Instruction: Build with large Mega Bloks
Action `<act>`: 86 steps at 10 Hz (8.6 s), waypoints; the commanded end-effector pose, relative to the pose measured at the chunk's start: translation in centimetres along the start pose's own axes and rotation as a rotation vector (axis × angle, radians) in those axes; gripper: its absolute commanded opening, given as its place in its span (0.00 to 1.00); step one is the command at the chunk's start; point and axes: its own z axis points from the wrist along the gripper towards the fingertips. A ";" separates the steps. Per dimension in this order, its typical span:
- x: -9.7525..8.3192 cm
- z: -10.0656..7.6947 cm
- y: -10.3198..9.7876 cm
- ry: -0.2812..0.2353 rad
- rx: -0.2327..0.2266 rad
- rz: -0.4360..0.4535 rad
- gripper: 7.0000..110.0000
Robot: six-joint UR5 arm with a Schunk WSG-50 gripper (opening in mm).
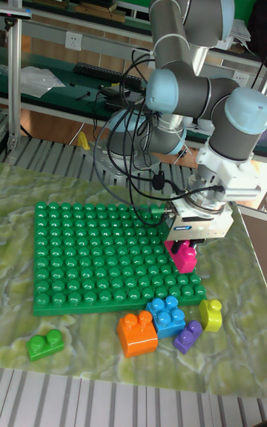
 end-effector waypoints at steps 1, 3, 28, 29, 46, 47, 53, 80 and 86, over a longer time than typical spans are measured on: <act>0.8 1.1 0.3 0.005 -0.037 -0.023 0.00; 0.8 1.3 1.0 -0.007 -0.065 0.028 0.00; 2.2 2.6 1.7 0.043 -0.041 0.106 0.00; 2.2 2.6 1.8 0.042 -0.045 0.120 0.00; 2.3 3.5 1.9 0.046 -0.074 0.141 0.00; 2.3 3.5 1.8 0.046 -0.074 0.141 0.00; 2.2 3.7 1.7 0.046 -0.073 0.139 0.00; 1.8 4.1 2.1 0.016 -0.104 0.149 0.00; 2.7 3.6 1.8 0.045 -0.126 0.116 0.00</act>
